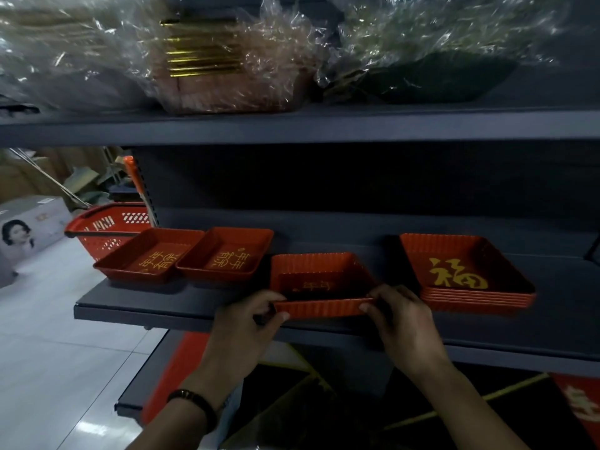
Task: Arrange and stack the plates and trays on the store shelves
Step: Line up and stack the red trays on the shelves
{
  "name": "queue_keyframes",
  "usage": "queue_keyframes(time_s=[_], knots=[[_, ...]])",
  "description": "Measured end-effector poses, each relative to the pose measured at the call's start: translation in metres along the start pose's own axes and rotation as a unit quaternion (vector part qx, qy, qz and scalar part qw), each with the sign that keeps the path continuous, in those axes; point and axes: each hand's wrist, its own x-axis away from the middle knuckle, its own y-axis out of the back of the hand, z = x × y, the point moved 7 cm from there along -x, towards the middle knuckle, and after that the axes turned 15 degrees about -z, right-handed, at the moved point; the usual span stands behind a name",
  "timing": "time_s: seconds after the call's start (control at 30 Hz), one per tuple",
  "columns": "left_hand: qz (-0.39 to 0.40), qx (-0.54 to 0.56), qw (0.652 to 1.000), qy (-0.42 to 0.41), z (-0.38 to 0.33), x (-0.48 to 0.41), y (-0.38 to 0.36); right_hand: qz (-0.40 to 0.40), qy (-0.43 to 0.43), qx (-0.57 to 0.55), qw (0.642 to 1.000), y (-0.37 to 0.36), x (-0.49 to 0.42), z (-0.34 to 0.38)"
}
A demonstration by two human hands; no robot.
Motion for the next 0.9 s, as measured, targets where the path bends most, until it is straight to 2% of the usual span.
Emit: queue_keyframes(time_s=[0.37, 0.57, 0.67, 0.77, 0.9], knots=[[-0.139, 0.17, 0.975, -0.021, -0.081, -0.007, -0.018, -0.181, 0.0, -0.024, 0.983, 0.08, -0.021, -0.001], [-0.141, 0.207, 0.967, -0.054, -0.121, -0.007, -0.07, -0.264, -0.032, -0.028, 0.963, 0.128, -0.024, -0.034], [-0.135, 0.208, 0.965, -0.082, -0.135, -0.006, -0.096, -0.282, -0.048, -0.008, 0.958, 0.143, -0.023, -0.054], [-0.114, 0.218, 0.967, -0.061, -0.141, -0.007, -0.124, -0.289, -0.085, -0.008, 0.953, 0.152, -0.022, -0.072], [-0.102, 0.205, 0.97, -0.076, -0.151, -0.007, -0.156, -0.297, -0.124, -0.002, 0.947, 0.16, -0.025, -0.093]])
